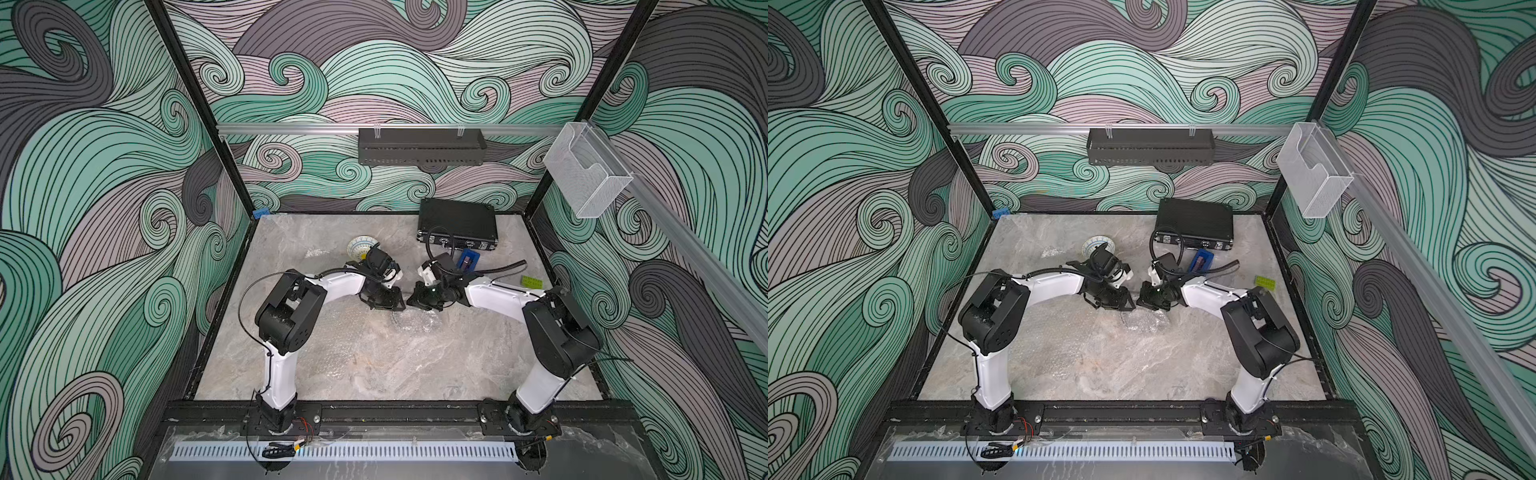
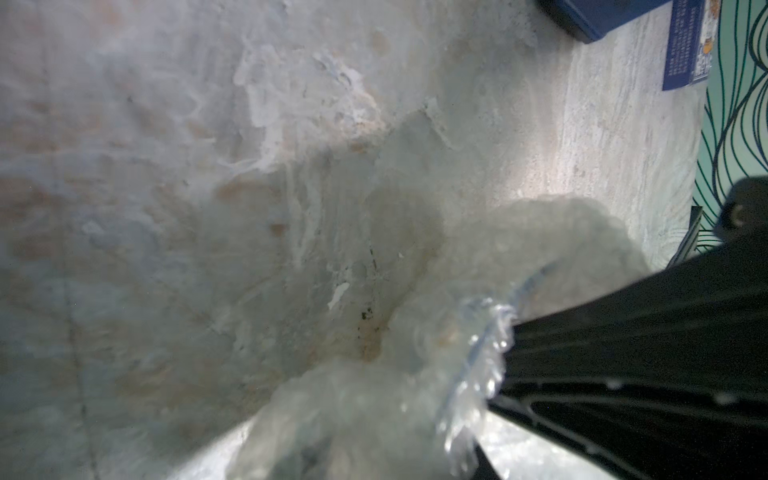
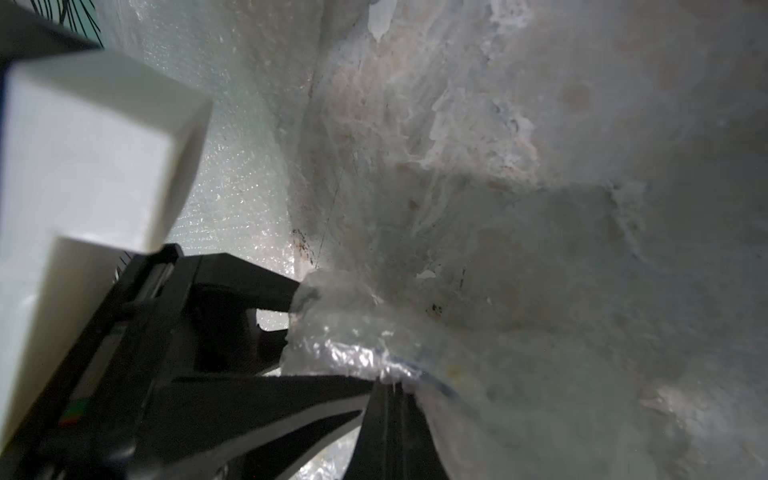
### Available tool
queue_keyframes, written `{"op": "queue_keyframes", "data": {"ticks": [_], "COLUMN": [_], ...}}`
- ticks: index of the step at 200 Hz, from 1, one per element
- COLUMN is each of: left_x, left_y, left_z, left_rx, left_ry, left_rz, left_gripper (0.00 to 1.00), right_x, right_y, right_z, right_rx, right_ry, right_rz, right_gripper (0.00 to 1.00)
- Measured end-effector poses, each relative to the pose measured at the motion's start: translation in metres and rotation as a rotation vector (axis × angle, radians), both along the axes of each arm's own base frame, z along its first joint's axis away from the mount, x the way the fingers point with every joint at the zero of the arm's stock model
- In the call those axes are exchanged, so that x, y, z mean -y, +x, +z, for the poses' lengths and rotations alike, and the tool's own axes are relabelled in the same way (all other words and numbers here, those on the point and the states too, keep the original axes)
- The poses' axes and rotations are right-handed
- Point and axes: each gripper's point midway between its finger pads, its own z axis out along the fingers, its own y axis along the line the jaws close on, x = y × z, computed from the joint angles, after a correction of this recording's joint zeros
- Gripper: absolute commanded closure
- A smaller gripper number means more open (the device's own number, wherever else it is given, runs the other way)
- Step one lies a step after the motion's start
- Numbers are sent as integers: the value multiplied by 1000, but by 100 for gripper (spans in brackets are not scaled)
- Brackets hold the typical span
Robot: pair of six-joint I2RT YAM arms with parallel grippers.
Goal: Wrap bowls in bubble wrap
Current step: Stick the tape on the bubble wrap, then move the bubble-wrapped bowl to the center of the board.
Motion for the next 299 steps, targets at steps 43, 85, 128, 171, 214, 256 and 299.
{"op": "queue_keyframes", "data": {"ticks": [43,85,128,171,214,256,299], "left_x": [0,0,0,0,-1,-1,-2], "left_y": [0,-1,-1,-1,-2,-1,6], "left_z": [0,0,0,1,0,-1,-2], "left_rx": [1,2,1,0,-1,-3,-5], "left_ry": [0,2,3,4,9,5,24], "left_rz": [-1,-1,-1,-1,0,9,81], "left_gripper": [64,64,64,64,64,73,84], "right_x": [3,-2,-17,-23,-26,-14,29], "right_y": [-8,-30,-45,-56,-57,-59,-41], "right_z": [26,64,40,-3,-4,27,105], "right_rx": [79,178,125,39,47,138,382], "right_ry": [32,94,74,26,27,2,41], "right_rz": [26,65,105,128,143,158,42], "right_gripper": [95,95,97,97,97,83,84]}}
